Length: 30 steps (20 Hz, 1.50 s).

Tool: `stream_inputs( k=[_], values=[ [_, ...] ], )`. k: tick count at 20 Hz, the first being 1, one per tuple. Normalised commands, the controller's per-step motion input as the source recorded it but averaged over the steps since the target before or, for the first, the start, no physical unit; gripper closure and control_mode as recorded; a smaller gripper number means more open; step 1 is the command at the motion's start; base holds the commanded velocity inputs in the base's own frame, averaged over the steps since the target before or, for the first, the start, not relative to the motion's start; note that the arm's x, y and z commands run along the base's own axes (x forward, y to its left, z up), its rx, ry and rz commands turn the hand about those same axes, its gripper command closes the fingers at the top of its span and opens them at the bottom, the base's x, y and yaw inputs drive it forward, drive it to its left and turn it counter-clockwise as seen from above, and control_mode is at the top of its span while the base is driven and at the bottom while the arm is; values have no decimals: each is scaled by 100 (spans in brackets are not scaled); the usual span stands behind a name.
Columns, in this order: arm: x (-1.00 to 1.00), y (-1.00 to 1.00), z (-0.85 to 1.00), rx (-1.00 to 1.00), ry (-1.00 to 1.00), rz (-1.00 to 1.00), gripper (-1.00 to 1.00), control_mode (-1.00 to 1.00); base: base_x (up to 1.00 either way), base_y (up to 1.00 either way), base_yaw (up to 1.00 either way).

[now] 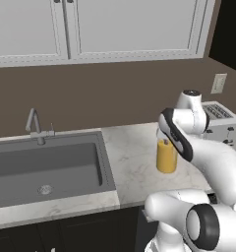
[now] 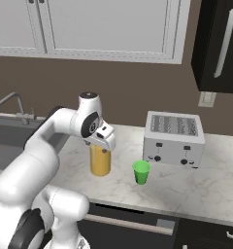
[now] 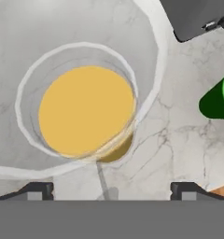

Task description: Place the pitcher and cup on the dining counter for serving.

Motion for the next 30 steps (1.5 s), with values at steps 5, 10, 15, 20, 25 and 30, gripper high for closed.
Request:
stream_inputs(
  k=[5, 10, 15, 20, 25, 30],
  values=[
    [35, 0, -20, 0, -1, 0, -100, -100, 0, 0, 0],
    [-5, 0, -54, 0, 0, 0, 100, -100, 0, 0, 0],
    [-3, 0, -36, 0, 0, 0, 100, -100, 0, 0, 0],
    [0, 0, 0, 0, -1, 0, 100, -100, 0, 0, 0],
    [-2, 0, 0, 0, 0, 0, 100, -100, 0, 0, 0],
    [-46, 0, 9, 0, -7, 4, 100, -100, 0, 0, 0]
  ],
)
